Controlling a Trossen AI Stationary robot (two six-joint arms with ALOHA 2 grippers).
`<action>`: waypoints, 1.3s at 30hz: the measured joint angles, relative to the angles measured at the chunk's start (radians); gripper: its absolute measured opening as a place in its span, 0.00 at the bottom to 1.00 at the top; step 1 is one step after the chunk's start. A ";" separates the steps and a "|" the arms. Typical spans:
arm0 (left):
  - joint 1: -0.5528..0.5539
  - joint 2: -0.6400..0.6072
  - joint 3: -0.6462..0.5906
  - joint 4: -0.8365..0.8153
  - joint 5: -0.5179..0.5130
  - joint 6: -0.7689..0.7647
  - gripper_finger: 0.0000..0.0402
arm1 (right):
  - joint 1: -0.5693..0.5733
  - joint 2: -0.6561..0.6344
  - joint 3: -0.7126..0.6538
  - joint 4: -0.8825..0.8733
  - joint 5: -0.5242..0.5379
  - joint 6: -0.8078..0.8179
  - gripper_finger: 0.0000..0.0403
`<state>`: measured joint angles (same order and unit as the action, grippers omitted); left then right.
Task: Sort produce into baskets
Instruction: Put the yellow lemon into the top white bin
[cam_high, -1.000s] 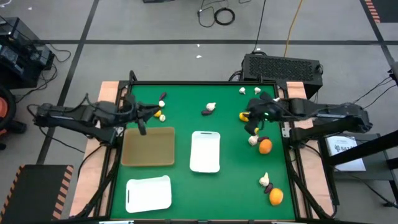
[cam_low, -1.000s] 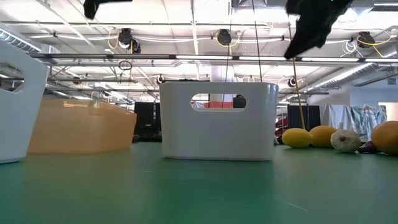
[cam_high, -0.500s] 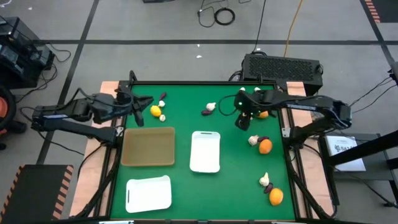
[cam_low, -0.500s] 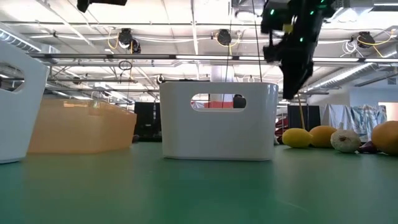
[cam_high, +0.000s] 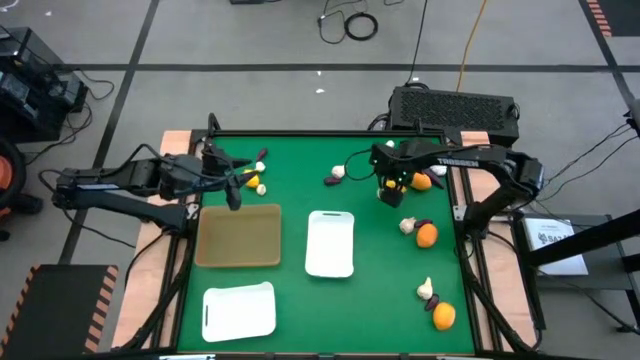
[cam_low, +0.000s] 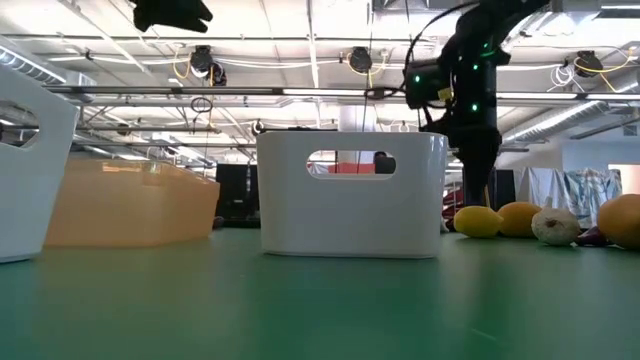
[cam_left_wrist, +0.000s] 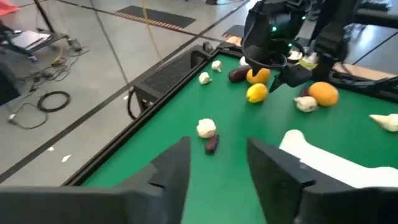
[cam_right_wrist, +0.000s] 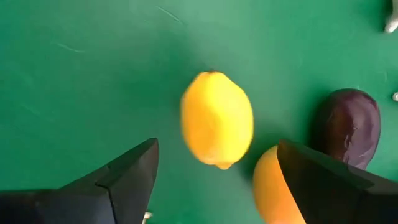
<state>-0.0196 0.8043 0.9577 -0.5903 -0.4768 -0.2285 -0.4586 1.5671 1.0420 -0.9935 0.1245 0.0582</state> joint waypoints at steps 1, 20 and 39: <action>0.000 0.003 0.000 0.000 -0.008 -0.004 0.49 | -0.012 0.008 0.000 0.000 0.000 -0.009 0.79; 0.100 0.010 -0.049 -0.296 0.028 -0.205 0.61 | -0.078 0.181 0.000 0.068 -0.071 -0.062 0.76; 0.156 -0.160 -0.415 0.112 0.120 -0.395 0.61 | -0.069 0.155 0.000 0.065 -0.080 0.013 0.51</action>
<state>0.1360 0.6441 0.5423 -0.4778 -0.3565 -0.6231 -0.5274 1.7224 1.0420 -0.9287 0.0445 0.0708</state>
